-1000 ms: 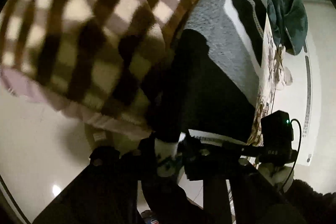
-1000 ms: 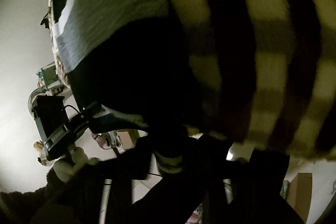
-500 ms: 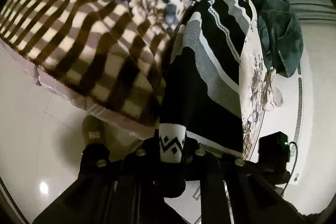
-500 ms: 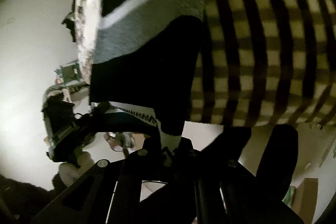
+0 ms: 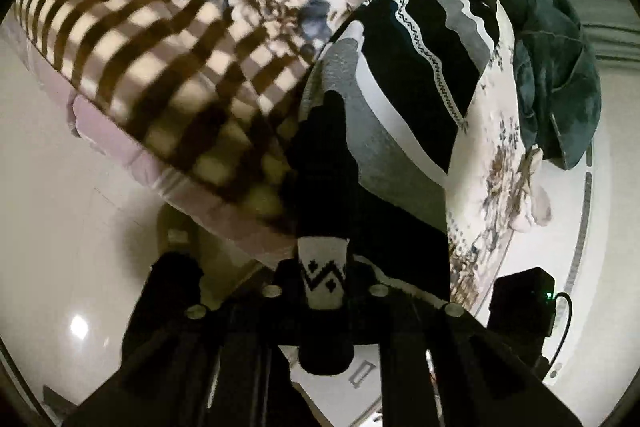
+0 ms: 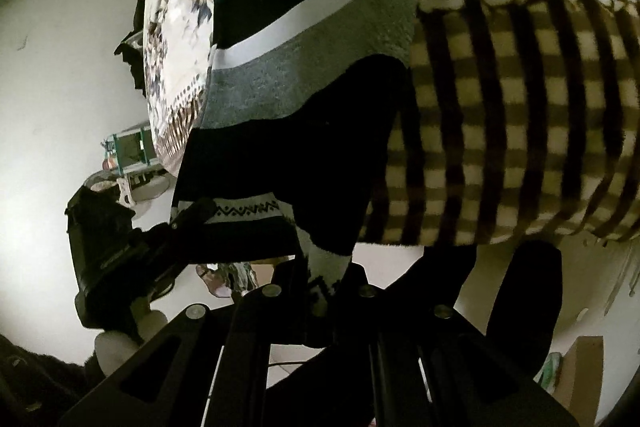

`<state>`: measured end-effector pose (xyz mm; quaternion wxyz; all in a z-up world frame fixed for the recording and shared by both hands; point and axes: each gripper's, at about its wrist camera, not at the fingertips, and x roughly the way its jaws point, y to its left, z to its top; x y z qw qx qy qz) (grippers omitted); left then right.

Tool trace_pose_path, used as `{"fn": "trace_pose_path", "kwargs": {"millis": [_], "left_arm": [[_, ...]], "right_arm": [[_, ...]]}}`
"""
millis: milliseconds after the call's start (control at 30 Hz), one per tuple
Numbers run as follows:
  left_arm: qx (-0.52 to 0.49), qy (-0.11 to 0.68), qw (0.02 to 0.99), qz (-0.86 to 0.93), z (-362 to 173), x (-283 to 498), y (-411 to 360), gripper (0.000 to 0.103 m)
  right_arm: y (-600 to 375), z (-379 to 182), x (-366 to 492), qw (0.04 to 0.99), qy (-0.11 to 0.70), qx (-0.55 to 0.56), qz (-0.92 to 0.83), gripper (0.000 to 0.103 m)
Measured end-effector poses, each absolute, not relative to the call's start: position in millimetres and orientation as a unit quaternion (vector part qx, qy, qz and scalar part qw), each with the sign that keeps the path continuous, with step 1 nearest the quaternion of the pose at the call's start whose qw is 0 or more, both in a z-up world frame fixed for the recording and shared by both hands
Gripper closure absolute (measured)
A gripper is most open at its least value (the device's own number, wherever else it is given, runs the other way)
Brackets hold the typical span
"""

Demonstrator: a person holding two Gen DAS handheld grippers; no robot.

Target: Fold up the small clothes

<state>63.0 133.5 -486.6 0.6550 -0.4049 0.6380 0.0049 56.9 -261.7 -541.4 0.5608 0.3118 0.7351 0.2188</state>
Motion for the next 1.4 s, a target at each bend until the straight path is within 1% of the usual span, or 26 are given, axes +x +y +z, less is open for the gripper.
{"fn": "trace_pose_path", "kwargs": {"millis": [167,267,400,500,667,767,1000,1167,1233,1300,1333,1367,1400], "left_arm": [[-0.41,0.629,0.661,0.007,-475,59,146,0.095],[-0.426,0.609,0.669,0.012,-466,66,159,0.095],[-0.457,0.575,0.678,-0.003,-445,91,174,0.095],[-0.469,0.555,0.687,-0.027,-430,121,175,0.095],[-0.419,0.519,0.741,-0.076,-405,217,166,0.095],[-0.391,0.511,0.761,-0.085,-408,280,161,0.095],[-0.362,0.526,0.765,-0.086,-442,407,144,0.095],[-0.383,0.533,0.751,-0.074,-471,484,137,0.095],[-0.403,0.543,0.733,-0.076,-492,517,138,0.094],[-0.443,0.547,0.706,-0.073,-513,538,146,0.09],[-0.464,0.545,0.695,-0.07,-519,542,152,0.083],[-0.481,0.539,0.688,-0.068,-521,544,158,0.071],[-0.503,0.519,0.687,-0.069,-520,541,168,0.056]], "right_arm": [[-262,-544,67,0.554,0.737,0.313,0.227,0.095],[-268,-536,74,0.556,0.727,0.334,0.226,0.095],[-282,-511,97,0.57,0.692,0.382,0.225,0.095],[-286,-485,125,0.595,0.66,0.395,0.231,0.095],[-283,-447,202,0.659,0.604,0.375,0.244,0.096],[-280,-441,259,0.69,0.581,0.358,0.242,0.096],[-292,-460,393,0.716,0.566,0.343,0.223,0.096],[-301,-492,478,0.704,0.575,0.365,0.203,0.096],[-300,-505,511,0.705,0.578,0.364,0.192,0.096],[-303,-521,537,0.694,0.58,0.385,0.187,0.094],[-304,-529,549,0.685,0.577,0.401,0.191,0.091],[-304,-537,561,0.676,0.582,0.409,0.193,0.089],[-304,-540,566,0.669,0.585,0.414,0.196,0.086]]}}
